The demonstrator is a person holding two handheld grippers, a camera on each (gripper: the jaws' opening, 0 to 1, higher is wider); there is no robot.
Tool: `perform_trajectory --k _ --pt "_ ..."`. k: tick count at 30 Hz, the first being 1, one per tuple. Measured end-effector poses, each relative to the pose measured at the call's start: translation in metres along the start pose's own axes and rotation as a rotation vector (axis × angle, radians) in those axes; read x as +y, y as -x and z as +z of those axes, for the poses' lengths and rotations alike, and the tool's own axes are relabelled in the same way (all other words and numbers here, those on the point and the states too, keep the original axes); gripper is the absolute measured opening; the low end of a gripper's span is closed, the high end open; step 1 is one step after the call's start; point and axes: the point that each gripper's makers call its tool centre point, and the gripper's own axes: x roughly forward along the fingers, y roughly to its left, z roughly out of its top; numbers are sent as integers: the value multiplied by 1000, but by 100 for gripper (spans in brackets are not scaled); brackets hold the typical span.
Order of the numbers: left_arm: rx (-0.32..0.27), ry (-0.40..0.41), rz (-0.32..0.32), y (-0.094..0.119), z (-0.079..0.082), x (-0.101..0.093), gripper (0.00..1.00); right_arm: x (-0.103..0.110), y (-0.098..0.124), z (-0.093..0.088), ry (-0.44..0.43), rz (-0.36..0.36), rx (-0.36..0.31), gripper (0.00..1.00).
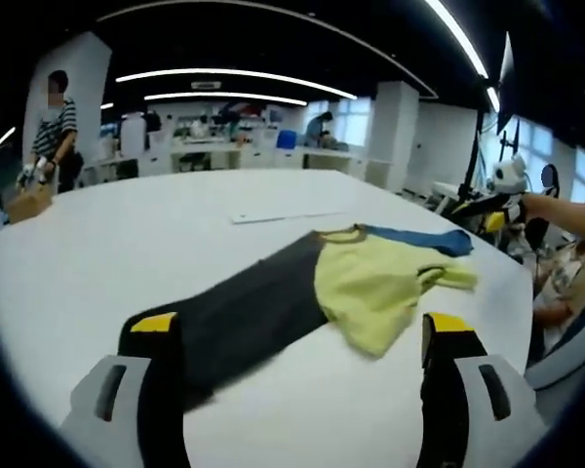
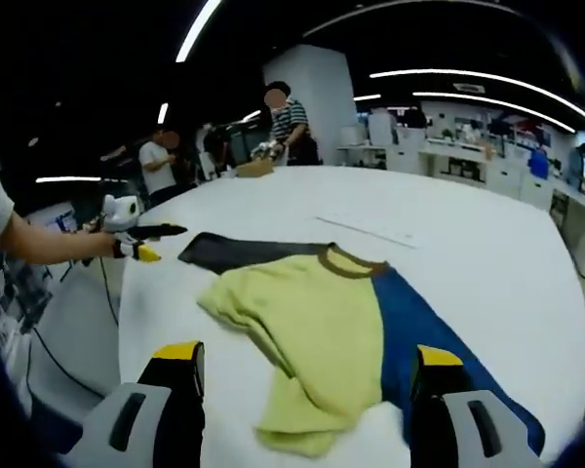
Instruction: Fold the garment on the visible template until the final outline fits inside the template.
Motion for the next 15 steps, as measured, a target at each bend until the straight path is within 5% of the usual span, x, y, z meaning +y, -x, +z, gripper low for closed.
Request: perform_trajectory --k 15 --pt "9 -67 -72 11 -5 -36 99 73 -60 6 198 184 75 81"
